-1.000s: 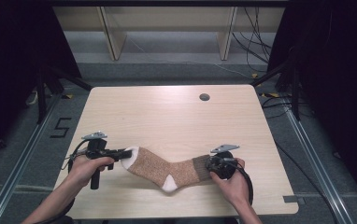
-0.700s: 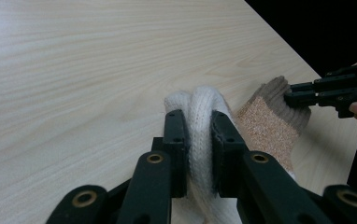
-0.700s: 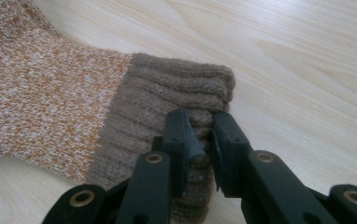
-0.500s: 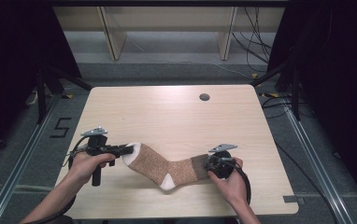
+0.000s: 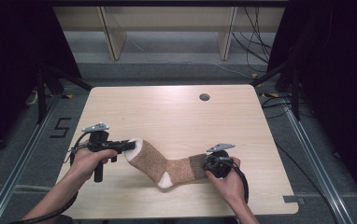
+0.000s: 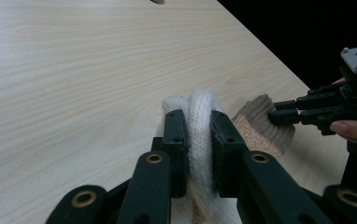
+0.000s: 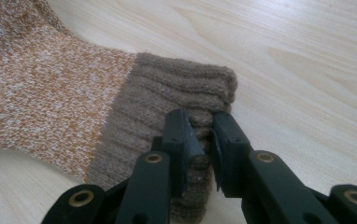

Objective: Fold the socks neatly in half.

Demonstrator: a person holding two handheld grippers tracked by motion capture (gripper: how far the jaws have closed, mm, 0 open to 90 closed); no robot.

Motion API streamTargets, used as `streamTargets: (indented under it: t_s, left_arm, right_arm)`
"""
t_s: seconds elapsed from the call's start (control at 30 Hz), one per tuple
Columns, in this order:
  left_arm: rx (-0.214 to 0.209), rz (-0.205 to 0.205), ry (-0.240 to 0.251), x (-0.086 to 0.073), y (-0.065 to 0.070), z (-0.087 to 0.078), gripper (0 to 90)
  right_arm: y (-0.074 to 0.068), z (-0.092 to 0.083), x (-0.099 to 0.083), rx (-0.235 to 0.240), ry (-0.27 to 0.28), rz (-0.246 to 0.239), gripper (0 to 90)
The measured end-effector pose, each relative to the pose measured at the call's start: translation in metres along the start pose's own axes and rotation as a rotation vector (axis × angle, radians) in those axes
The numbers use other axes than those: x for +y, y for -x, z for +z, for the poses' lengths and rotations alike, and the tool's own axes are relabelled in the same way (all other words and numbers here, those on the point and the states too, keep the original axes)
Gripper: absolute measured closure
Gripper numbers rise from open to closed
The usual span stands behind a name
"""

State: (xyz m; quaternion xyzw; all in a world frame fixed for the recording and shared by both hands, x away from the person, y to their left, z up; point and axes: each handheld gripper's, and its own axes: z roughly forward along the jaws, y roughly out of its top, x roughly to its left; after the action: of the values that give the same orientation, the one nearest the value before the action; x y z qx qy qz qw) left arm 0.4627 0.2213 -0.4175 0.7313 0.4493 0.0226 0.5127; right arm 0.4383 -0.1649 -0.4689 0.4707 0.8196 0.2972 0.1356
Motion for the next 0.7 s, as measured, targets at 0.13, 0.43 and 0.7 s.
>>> streamTargets:
  t_s: [0.13,0.43,0.7]
  left_arm:
    - [0.003,-0.004,0.005,0.0013,0.0004,0.0004,78.1]
    - [-0.005,0.013,0.019,0.0059,0.004,0.0015,78.2]
    - [-0.01,0.02,0.026,0.0087,0.0068,0.003,78.2]
  right_arm:
    - [-0.0011,0.0006,0.0009,-0.001,-0.001,0.001,77.4]
    - [-0.0032,0.003,0.0033,0.006,0.005,-0.009,77.4]
    - [-0.0047,0.0038,0.0042,0.01,0.003,0.0,77.4]
